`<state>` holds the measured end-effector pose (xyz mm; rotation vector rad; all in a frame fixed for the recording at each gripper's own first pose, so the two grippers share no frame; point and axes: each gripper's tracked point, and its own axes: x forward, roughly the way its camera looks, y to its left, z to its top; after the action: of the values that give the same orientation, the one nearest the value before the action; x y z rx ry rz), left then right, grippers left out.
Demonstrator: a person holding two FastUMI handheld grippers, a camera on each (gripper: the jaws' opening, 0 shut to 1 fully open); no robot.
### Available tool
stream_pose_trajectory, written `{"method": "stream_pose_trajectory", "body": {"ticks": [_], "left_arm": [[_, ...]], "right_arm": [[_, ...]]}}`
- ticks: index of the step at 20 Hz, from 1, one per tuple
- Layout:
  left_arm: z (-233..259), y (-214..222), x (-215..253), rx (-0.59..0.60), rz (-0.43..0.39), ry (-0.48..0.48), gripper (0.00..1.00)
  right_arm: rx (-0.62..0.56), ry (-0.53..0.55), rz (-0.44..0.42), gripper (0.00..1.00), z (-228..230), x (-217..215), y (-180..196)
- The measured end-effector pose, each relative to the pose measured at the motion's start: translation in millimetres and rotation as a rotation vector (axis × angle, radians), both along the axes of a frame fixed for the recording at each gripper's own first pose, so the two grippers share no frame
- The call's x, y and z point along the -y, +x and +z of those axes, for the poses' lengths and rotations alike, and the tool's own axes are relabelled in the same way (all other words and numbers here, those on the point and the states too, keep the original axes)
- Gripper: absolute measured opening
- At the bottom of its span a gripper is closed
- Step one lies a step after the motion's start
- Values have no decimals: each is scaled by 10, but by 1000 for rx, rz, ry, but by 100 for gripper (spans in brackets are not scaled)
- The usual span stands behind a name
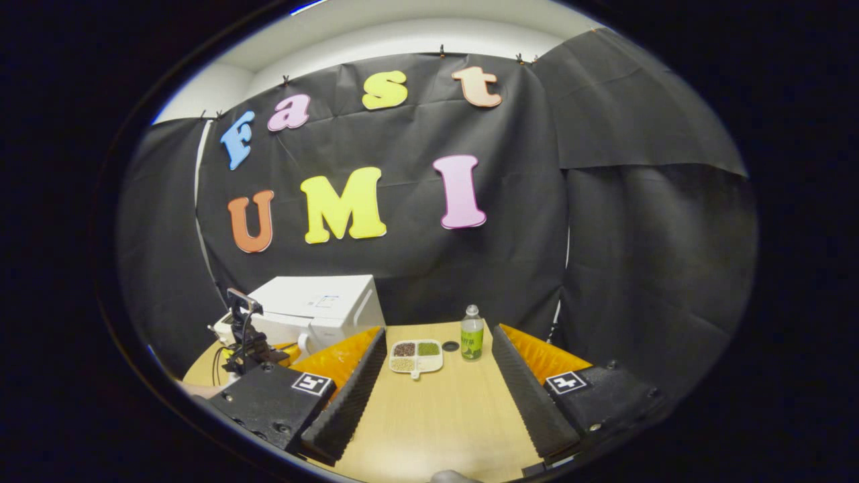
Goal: Open the microwave oven with the left hand, put the food in, and close the microwave oven.
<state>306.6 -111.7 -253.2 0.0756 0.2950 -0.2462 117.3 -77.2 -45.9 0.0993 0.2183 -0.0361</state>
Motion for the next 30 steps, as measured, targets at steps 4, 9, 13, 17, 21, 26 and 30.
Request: {"method": "stream_pose_trajectory", "body": {"ticks": [4,9,13,17,21,26,30], "left_arm": [[-85,95,49,-33,19,-6,0],[69,-79,56,-6,17,-7,0],[235,-318,-44,22,21,7,0],[372,-518,-121,35,20,28,97],[598,-807,-210,57,63,39,97],[1033,-1301,-393,109,87,36,96],[1554,-1755,-742,183,100,15,96]], "right_arm": [[-6,2,13,92,-3,-51,-1],[12,-12,31,100,36,-102,-37],[33,-20,53,100,74,-150,-107],[48,-19,83,100,90,-220,-179],[64,-28,122,100,129,-306,-255],[104,-25,141,100,231,-398,-280],[132,-25,104,92,301,-509,-380]]}}
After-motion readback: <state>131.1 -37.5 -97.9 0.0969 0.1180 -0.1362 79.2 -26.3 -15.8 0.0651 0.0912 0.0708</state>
